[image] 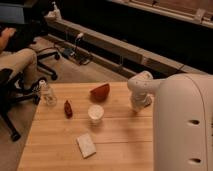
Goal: Push the eraser across the table
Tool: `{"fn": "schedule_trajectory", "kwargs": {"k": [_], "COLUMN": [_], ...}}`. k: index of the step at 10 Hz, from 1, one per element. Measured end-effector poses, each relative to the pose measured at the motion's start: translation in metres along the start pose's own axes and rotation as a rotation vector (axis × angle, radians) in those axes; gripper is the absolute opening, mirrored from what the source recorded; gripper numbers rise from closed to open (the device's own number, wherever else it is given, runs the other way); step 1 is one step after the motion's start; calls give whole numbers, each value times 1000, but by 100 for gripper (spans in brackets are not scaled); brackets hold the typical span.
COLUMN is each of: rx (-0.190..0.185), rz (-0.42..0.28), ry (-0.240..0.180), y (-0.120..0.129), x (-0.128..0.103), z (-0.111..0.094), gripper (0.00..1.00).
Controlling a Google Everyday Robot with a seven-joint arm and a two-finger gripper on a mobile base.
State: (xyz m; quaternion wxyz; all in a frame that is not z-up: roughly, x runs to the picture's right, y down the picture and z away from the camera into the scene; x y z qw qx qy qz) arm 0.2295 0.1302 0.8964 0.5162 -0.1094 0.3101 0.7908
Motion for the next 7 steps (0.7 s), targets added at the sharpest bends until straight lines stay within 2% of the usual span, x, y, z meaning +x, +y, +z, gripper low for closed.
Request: {"fn": "schedule_trajectory", "kwargs": {"k": [2,3,5,6,7], "rx": [5,-41,-122,-150,-150], "rz": [33,46,55,65,65], "ry": [-13,-30,-34,-28,-29], "y": [-13,-9,8,11,10], "x": [-8,-10,-4,0,0], "z": [-5,-16,-34,-41,-41], "gripper": [0,0,3,4,4]}}
